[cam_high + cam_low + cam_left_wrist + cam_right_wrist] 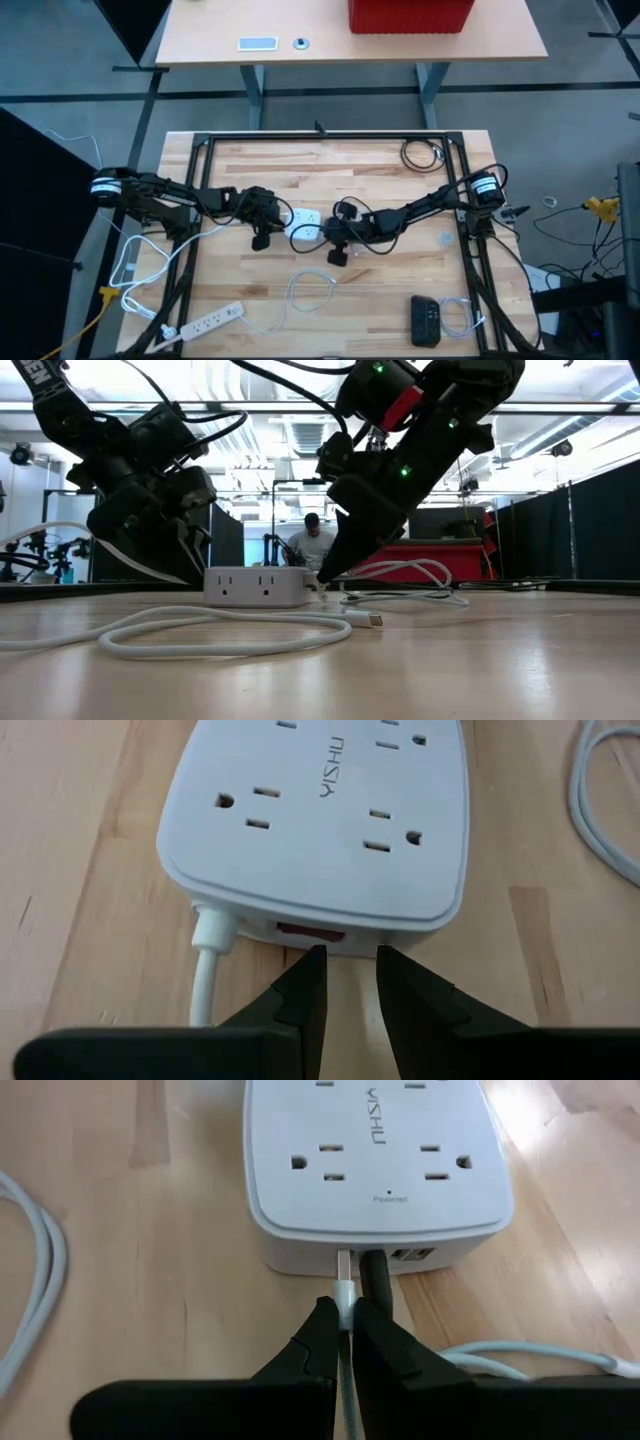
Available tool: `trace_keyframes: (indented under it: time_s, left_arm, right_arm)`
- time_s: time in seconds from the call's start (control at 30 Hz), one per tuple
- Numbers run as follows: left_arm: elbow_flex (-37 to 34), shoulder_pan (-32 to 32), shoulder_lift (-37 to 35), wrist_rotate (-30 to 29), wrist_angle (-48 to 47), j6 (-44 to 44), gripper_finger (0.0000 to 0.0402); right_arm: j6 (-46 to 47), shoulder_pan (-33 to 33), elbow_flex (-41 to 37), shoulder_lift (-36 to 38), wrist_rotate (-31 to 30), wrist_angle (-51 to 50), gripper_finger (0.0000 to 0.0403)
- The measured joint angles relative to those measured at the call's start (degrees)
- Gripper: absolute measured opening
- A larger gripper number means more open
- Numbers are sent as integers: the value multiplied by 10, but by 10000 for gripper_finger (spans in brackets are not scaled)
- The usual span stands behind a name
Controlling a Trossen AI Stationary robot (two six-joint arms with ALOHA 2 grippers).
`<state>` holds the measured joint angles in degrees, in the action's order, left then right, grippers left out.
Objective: Insert USB
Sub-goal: Insert the blue USB cable into the top white outlet extension
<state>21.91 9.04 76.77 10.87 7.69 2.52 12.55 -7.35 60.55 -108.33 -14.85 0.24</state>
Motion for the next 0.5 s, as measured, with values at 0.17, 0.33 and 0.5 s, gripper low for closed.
trace_keyframes:
  time_s: [0.17,0.33,0.5]
  left_arm:
    - [0,0,0,0,0,0,77]
    - [0,0,0,0,4,0,77]
    - [0,0,0,0,6,0,77]
  right_arm:
    - [-10,0,0,-1,-3,16,0]
    - [-12,0,0,-13,-3,18,0]
    - [2,0,0,-17,-21,18,0]
